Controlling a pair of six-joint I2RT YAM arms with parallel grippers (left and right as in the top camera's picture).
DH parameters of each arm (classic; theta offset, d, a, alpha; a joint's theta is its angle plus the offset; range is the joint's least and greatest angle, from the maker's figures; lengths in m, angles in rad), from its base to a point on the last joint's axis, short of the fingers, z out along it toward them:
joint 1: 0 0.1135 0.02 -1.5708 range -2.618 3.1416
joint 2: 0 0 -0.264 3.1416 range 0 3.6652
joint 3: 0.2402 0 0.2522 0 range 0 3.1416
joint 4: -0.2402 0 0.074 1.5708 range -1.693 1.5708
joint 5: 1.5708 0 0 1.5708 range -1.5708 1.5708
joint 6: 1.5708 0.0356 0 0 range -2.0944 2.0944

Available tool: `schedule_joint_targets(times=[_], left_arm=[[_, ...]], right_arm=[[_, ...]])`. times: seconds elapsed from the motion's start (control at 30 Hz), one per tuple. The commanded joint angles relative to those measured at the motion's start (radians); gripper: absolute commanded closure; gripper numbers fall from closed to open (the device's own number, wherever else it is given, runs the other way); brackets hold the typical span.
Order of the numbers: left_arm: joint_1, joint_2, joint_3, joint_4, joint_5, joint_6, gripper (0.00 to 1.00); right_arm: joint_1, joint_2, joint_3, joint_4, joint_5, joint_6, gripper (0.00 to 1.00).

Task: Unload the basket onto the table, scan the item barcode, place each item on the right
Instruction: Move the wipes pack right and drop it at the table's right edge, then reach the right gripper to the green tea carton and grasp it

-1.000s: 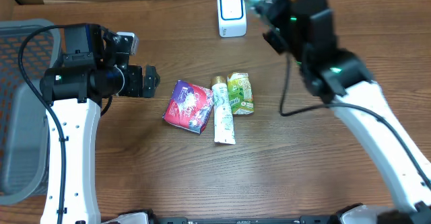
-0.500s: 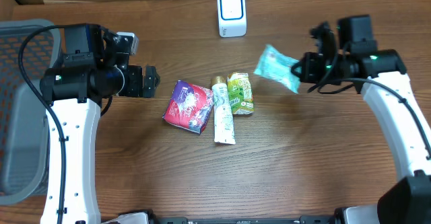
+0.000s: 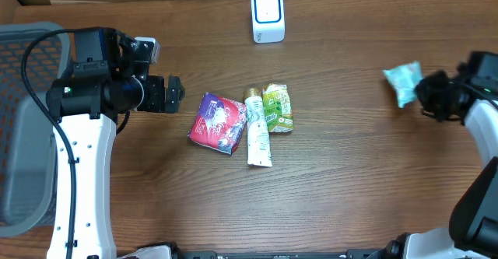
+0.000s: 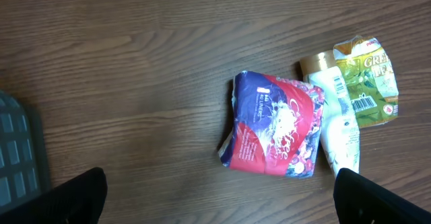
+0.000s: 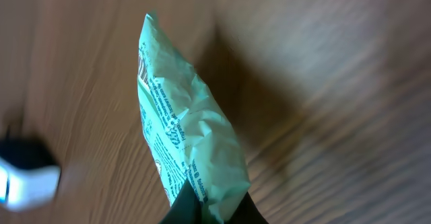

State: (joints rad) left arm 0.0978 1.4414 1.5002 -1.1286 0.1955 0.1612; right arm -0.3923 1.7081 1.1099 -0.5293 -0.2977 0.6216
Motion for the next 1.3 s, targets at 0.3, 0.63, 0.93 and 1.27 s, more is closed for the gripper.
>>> schedule_joint_targets(times=[0.3,0.63,0.93,1.27], left_arm=[[-0.006,0.000,0.000,0.003,0.011,0.018,0.00],[-0.006,0.000,0.000,0.003,0.011,0.018,0.01],[-0.006,0.000,0.000,0.003,0.011,0.018,0.01],[-0.006,0.000,0.000,0.003,0.011,0.018,0.01]], right_arm=[[-0.090,0.074,-0.005,0.026,0.224,0.089,0.96],[-0.153,0.075,0.007,0.139,0.172,0.010,0.02],[-0.117,-0.020,0.233,-0.114,-0.016,-0.125,0.00],[0.168,-0.056,0.232,-0.241,-0.209,-0.284,0.00]])
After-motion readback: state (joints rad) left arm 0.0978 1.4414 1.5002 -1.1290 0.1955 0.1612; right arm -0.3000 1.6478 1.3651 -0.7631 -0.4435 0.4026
